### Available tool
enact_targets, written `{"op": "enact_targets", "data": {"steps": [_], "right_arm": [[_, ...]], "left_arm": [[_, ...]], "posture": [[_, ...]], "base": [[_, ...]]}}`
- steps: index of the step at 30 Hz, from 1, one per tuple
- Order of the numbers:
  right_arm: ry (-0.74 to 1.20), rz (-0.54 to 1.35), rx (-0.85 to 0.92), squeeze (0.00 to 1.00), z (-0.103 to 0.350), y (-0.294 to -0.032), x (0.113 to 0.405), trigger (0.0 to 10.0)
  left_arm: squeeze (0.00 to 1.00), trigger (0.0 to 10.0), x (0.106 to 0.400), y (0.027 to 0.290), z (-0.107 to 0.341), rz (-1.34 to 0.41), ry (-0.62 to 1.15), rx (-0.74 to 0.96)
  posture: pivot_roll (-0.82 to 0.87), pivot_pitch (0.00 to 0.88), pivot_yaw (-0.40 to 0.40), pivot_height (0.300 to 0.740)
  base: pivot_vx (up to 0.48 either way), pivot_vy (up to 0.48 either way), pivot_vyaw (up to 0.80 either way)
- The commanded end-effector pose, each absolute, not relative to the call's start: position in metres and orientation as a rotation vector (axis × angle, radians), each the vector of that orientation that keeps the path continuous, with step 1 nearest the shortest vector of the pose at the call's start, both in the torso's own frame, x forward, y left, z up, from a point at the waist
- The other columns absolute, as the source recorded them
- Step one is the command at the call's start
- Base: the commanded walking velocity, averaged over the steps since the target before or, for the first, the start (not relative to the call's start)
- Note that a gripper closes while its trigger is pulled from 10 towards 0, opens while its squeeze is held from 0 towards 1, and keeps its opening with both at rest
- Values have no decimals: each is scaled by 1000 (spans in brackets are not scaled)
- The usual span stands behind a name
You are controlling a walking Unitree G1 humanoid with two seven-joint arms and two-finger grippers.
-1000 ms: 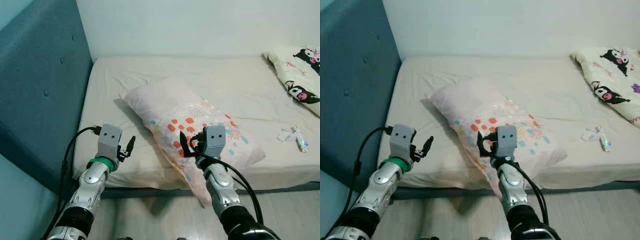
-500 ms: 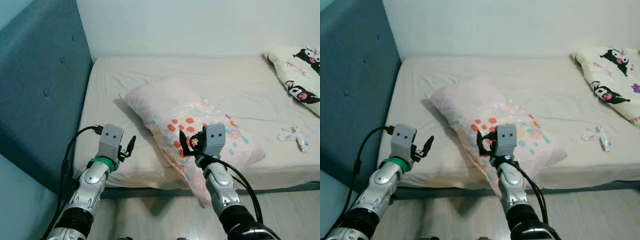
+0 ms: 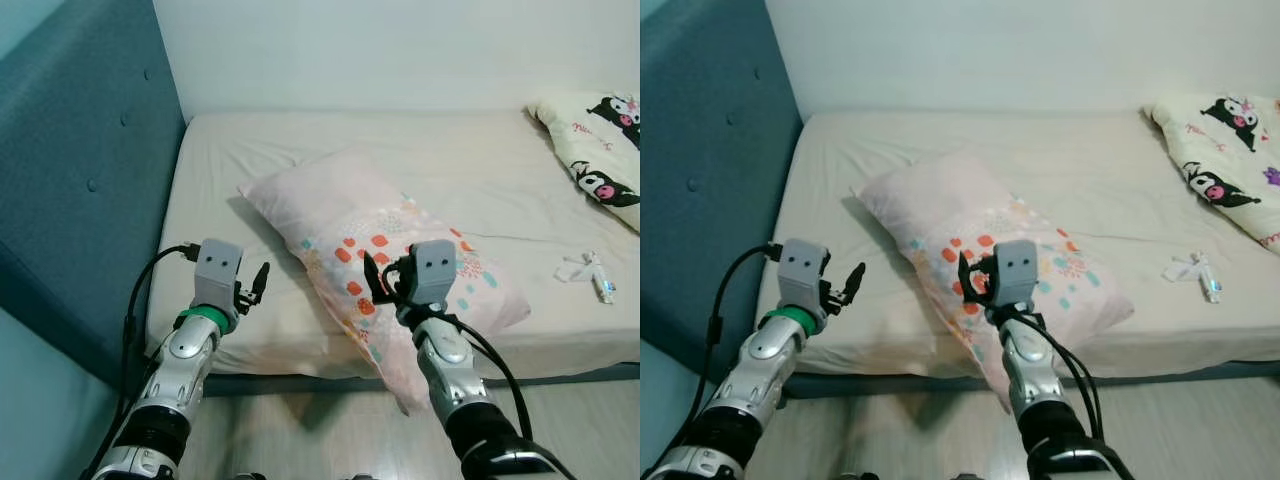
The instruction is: Clean up the room
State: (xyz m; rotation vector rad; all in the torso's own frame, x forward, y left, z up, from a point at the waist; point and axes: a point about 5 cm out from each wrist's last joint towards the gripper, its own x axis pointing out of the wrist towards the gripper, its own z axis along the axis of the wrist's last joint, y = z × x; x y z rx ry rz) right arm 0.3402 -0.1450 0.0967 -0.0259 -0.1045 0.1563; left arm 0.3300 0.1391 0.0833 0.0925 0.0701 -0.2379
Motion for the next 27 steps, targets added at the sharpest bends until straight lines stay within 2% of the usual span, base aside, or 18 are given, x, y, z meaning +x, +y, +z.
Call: {"op": "enact_targets", "data": {"steps": [1, 10, 12, 13, 14, 15, 20, 21, 27], "right_arm": [[-92, 135, -27, 0, 96, -150, 341, 10000], [-102, 37, -22, 0, 100, -169, 342, 10000], [-60, -48, -111, 0, 99, -190, 343, 10000], [-60, -48, -111, 0, 99, -190, 343, 10000], [-28, -92, -195, 0, 99, -202, 343, 10000], [-28, -92, -195, 0, 99, -202, 343, 10000], [28, -261, -160, 0, 96, -239, 338, 10000], [39, -279, -87, 0, 96, -244, 339, 10000], [28, -227, -49, 0, 97, -237, 342, 10000]], "left_arm": [[0, 10000, 329, 139, 79, -233, 91, 87], [0, 10000, 323, 142, 69, -234, 132, 103], [0, 10000, 325, 140, 70, -247, 140, 86], [0, 10000, 325, 140, 70, -247, 140, 86], [0, 10000, 326, 137, 72, -261, 130, 84], [0, 10000, 326, 137, 72, -261, 130, 84], [0, 10000, 330, 144, 77, -223, 118, 77], [0, 10000, 331, 147, 80, -220, 110, 86], [0, 10000, 334, 154, 85, -201, 100, 96]], "posture": [[19, 55, 45, 735], [4, 77, 45, 735], [-10, 79, 47, 735], [-10, 79, 47, 735], [-10, 79, 47, 735], [-10, 79, 47, 735], [-20, 95, 57, 735], [-19, 107, 57, 735], [-7, 104, 55, 735]], "base": [[0, 0, 0], [0, 0, 0], [0, 0, 0], [0, 0, 0], [0, 0, 0], [0, 0, 0], [0, 0, 0], [0, 0, 0], [0, 0, 0]]}}
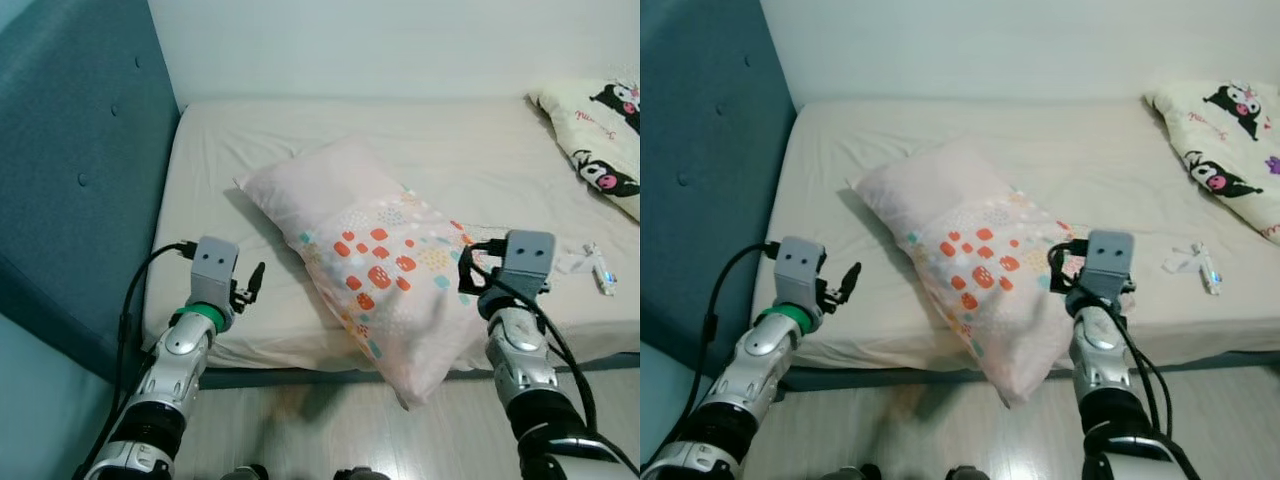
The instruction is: Clean up the room
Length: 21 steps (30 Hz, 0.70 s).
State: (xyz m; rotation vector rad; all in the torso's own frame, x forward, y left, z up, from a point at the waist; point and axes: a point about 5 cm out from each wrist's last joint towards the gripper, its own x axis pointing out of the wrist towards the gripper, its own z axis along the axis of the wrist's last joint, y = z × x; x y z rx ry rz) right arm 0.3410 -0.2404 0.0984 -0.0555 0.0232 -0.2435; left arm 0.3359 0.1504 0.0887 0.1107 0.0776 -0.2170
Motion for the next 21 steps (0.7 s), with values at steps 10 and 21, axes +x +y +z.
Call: {"op": "enact_targets", "data": {"steps": [10, 21], "right_arm": [[-48, -122, -60, 0, 101, -204, 344, 10000], [-49, -93, -70, 0, 99, -199, 343, 10000]], "left_arm": [[0, 10000, 329, 146, 80, -221, 104, 87], [0, 10000, 330, 147, 80, -221, 104, 90]], "posture": [[-7, 100, 51, 725], [-6, 94, 49, 680]], "base": [[0, 0, 0], [0, 0, 0]]}}
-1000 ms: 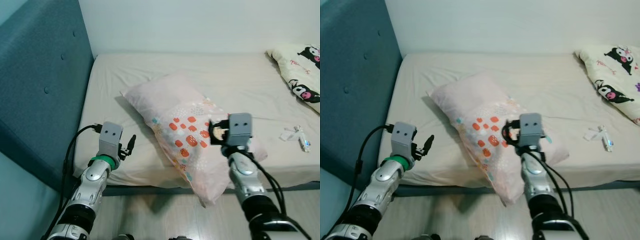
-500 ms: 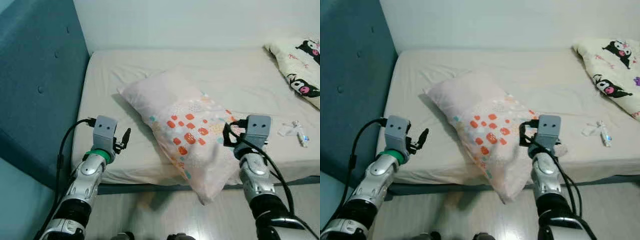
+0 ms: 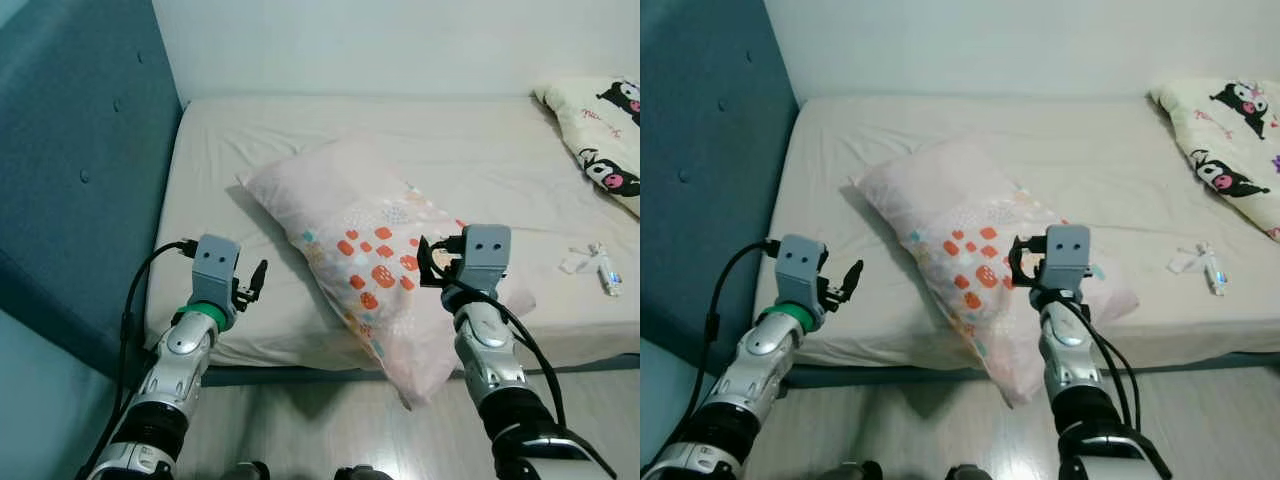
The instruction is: Clean up the room
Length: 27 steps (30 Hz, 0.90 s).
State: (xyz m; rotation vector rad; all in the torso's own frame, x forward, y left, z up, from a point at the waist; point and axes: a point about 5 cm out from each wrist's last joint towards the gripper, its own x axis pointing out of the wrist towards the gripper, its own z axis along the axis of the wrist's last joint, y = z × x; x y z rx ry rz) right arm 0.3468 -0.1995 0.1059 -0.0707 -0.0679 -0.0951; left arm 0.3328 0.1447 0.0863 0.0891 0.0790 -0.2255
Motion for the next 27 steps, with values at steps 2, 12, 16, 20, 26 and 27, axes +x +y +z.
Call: {"op": "enact_targets", "data": {"steps": [2, 12, 16, 20, 26, 27], "right_arm": [[-52, -92, -70, 0, 99, -198, 343, 10000], [-53, -88, -69, 0, 99, -198, 343, 10000], [-54, -85, -67, 0, 99, -197, 343, 10000], [-53, -84, -65, 0, 99, -197, 343, 10000], [-57, -76, -58, 0, 100, -195, 344, 10000], [-61, -72, -56, 0, 101, -194, 344, 10000]], "left_arm": [[0, 10000, 330, 147, 81, -220, 103, 90], [0, 10000, 328, 146, 79, -222, 106, 93], [0, 10000, 328, 146, 79, -223, 105, 94], [0, 10000, 328, 146, 80, -223, 105, 95], [0, 10000, 329, 146, 80, -224, 106, 98], [0, 10000, 329, 146, 80, -224, 105, 98]], "posture": [[-6, 93, 49, 670], [0, 95, 47, 630], [0, 94, 48, 617], [2, 91, 48, 609], [2, 85, 50, 609], [2, 85, 50, 609]], "base": [[0, 0, 0], [0, 0, 0], [0, 0, 0], [0, 0, 0], [0, 0, 0], [0, 0, 0]]}}
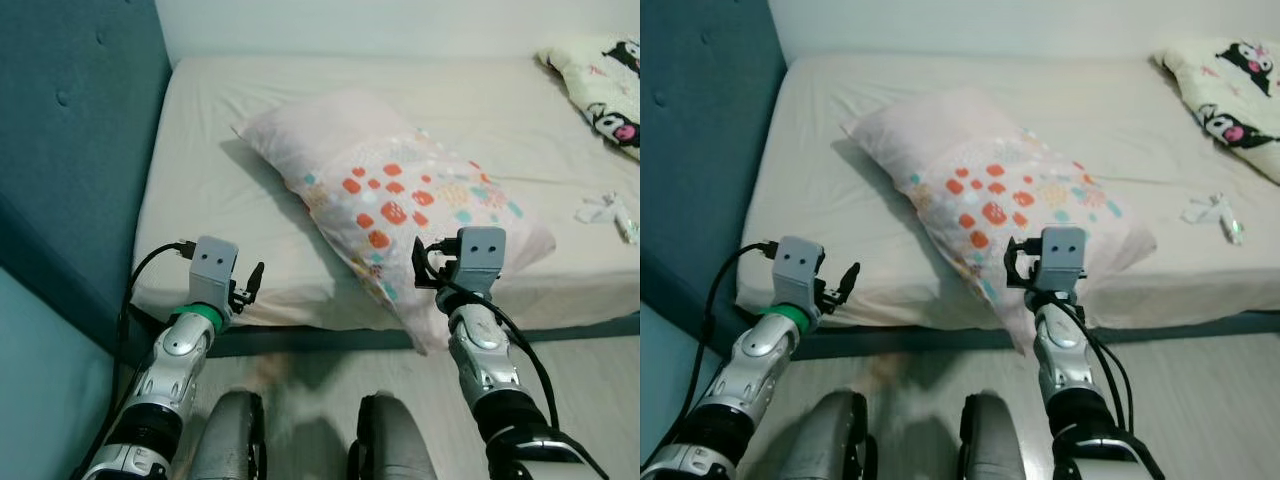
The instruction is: Clean up the room
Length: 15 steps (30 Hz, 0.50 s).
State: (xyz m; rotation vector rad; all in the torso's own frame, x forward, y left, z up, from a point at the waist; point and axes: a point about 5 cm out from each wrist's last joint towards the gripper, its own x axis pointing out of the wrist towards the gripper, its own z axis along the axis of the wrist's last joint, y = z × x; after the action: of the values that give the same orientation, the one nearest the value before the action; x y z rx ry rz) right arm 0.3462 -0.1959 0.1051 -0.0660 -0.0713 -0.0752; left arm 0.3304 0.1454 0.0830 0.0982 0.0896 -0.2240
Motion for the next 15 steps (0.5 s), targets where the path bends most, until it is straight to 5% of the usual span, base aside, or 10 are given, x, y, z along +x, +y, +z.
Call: {"op": "enact_targets", "data": {"steps": [1, 15], "right_arm": [[-67, -63, -53, 0, 102, -193, 344, 10000], [-107, -15, -62, 0, 111, -187, 348, 10000]], "left_arm": [[0, 10000, 329, 147, 80, -226, 105, 99], [0, 10000, 331, 146, 82, -233, 100, 109]], "posture": [[4, 79, 50, 609], [5, 71, 54, 609]], "base": [[0, 0, 0], [0, 0, 0]]}}
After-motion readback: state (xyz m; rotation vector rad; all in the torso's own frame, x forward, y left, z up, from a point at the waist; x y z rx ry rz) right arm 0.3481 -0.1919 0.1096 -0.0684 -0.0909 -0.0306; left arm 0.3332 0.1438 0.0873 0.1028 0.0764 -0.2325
